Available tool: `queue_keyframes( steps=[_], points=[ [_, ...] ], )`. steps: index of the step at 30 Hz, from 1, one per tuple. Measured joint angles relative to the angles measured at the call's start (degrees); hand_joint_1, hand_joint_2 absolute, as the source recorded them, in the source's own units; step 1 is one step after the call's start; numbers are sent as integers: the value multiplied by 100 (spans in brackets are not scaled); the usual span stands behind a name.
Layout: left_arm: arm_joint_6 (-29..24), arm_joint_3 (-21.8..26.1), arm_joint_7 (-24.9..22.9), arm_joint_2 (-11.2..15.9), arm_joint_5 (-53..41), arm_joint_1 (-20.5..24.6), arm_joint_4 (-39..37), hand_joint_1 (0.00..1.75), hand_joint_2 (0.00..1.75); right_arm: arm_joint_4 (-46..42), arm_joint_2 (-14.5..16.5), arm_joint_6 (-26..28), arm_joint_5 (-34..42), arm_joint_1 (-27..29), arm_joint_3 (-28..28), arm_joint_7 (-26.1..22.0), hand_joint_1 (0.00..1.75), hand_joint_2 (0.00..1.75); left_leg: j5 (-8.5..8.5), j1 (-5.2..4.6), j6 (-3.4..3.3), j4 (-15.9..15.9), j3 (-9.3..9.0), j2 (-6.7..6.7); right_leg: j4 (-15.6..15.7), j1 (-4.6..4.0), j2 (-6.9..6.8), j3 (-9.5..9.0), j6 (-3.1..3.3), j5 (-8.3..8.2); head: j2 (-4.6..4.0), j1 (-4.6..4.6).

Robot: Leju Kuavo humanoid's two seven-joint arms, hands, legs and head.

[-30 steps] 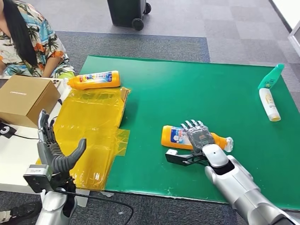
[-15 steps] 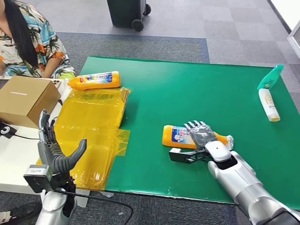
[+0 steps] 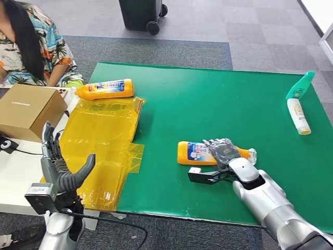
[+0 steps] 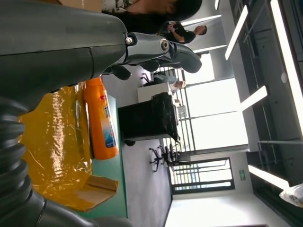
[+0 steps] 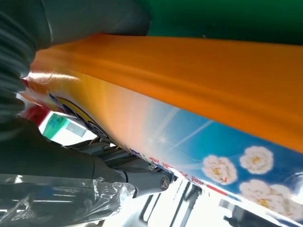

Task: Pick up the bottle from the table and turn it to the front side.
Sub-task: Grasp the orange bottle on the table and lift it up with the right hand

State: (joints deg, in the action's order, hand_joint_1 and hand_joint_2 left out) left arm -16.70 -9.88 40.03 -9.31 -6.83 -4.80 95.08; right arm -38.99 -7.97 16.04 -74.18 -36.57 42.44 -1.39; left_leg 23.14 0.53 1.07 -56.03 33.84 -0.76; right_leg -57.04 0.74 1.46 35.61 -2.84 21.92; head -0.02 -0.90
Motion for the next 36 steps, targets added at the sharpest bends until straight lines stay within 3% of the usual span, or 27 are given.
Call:
queue_keyframes(
  steps=[8,14,20,24,28,36],
  points=[
    [8,-7,-1,-4,-43,45,4,0,175,-50,326,1664,112,173,27,131,175,175,0,0,0,0,10,0,0,0,0,13,1,2,-1,-1],
    [340,-130,-1,-28,10,129,-42,0,175,-277,777,2245,822,540,-309,-208,175,175,1,0,0,0,17,0,0,-1,0,19,3,6,-1,-1],
    [1081,-391,-1,-54,263,253,-191,0,175,-594,1187,2365,1712,877,-761,-886,175,175,1,0,0,0,19,0,0,0,0,21,3,6,0,-1],
    [1283,-626,-9,-31,-197,348,-482,0,175,-797,1398,2361,2242,1049,-976,-1213,175,175,1,0,0,0,19,0,0,0,0,21,3,6,-1,-1],
    [1646,-904,-21,41,-425,426,-833,0,175,-956,1531,2338,2740,1165,-1086,-1507,175,175,1,0,0,0,19,1,0,0,1,22,4,6,0,-1],
    [2211,-1129,-17,162,96,527,-1127,0,175,-1152,1666,2347,3286,1250,-1122,-1965,175,175,1,0,0,0,20,0,0,-1,0,24,4,6,1,-1]
  ],
)
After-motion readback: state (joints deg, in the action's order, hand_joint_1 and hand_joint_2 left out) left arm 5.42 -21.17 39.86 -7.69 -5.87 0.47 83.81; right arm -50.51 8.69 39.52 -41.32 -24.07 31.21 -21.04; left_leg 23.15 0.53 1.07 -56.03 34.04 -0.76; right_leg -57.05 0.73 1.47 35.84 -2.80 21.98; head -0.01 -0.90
